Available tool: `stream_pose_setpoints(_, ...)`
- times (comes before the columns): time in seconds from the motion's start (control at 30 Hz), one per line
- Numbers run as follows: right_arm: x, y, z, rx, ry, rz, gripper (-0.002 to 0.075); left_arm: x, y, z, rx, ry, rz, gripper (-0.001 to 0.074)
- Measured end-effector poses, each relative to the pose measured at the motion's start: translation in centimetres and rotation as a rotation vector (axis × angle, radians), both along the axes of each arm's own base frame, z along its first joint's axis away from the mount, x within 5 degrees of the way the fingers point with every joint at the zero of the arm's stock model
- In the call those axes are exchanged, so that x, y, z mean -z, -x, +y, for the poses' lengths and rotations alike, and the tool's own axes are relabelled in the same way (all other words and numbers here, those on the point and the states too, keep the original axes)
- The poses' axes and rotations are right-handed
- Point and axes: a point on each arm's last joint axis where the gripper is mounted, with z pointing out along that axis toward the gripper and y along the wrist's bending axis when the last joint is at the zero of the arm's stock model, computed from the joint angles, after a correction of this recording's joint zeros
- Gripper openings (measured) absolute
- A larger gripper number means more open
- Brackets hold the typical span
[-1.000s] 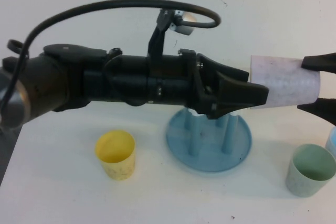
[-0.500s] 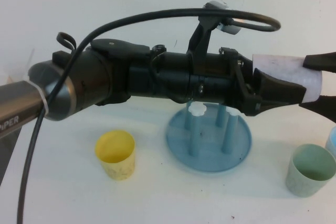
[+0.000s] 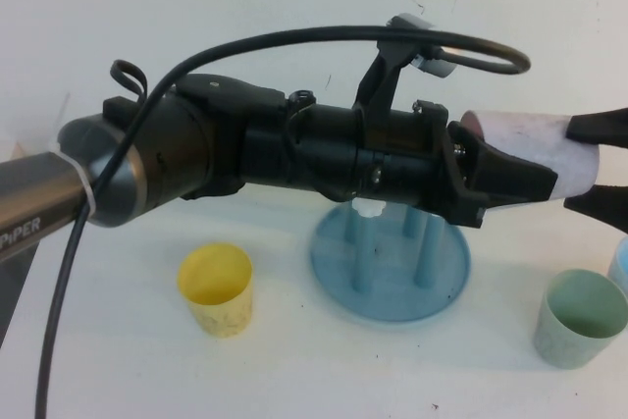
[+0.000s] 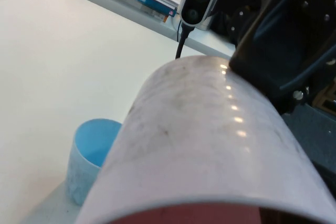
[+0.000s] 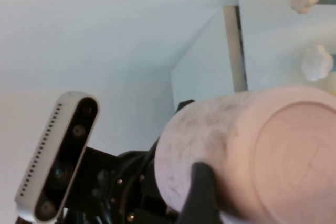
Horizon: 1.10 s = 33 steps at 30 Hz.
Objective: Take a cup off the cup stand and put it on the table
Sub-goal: Hand over the cup
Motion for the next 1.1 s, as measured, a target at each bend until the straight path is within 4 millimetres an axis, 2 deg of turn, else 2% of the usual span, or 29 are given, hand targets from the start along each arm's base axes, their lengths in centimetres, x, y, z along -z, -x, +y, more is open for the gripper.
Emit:
stream_pose_setpoints(0.2, 0.3, 0.1, 0.0, -0.011, 0.035, 0.012, 0.0521, 0.5, -0.1, 0.0, 0.010, -0.025, -0.013, 0.0019)
stream_pose_setpoints(0.23, 0.4, 0.1, 0.0, -0.014, 0.043, 0.013, 0.0497, 0.5, 0.0, 0.0, 0.013, -0.024, -0.015, 0.0018)
stream_pose_setpoints(0.27, 0.5, 0.2, 0.0, -0.020, 0.053, 0.015, 0.0420, 0.5, 0.0, 0.0, 0.013, -0.024, -0.017, 0.0015)
stream_pose_setpoints(0.3, 0.5, 0.2, 0.0, -0.027, 0.061, 0.012, 0.0288, 0.5, 0.0, 0.0, 0.022, -0.030, -0.021, 0.0017)
stream_pose_setpoints(0.37, 0.6, 0.3, -0.1, -0.031, 0.084, 0.003, 0.0144, 0.7, 0.0, 0.1, 0.027, -0.042, -0.026, 0.0018)
stream_pose_setpoints(0.47, 0.8, 0.4, -0.1, -0.050, 0.117, -0.022, 0.0046, 0.9, -0.2, 0.2, 0.021, -0.050, -0.026, 0.0019)
stream_pose_setpoints(0.6, 1.0, 0.7, -0.1, -0.086, 0.161, -0.031, 0.0010, 0.9, -0.3, 0.1, 0.012, -0.034, -0.015, 0.0018)
stream_pose_setpoints(0.73, 1.4, 0.8, -0.1, -0.103, 0.184, -0.027, 0.0002, -0.5, 0.5, -0.2, 0.058, 0.048, 0.001, 0.0018)
stream_pose_setpoints(1.1, 1.7, 1.0, -0.1, -0.124, 0.215, -0.026, 0.0000, -0.6, 0.6, -0.3, 0.069, 0.055, 0.001, 0.0018)
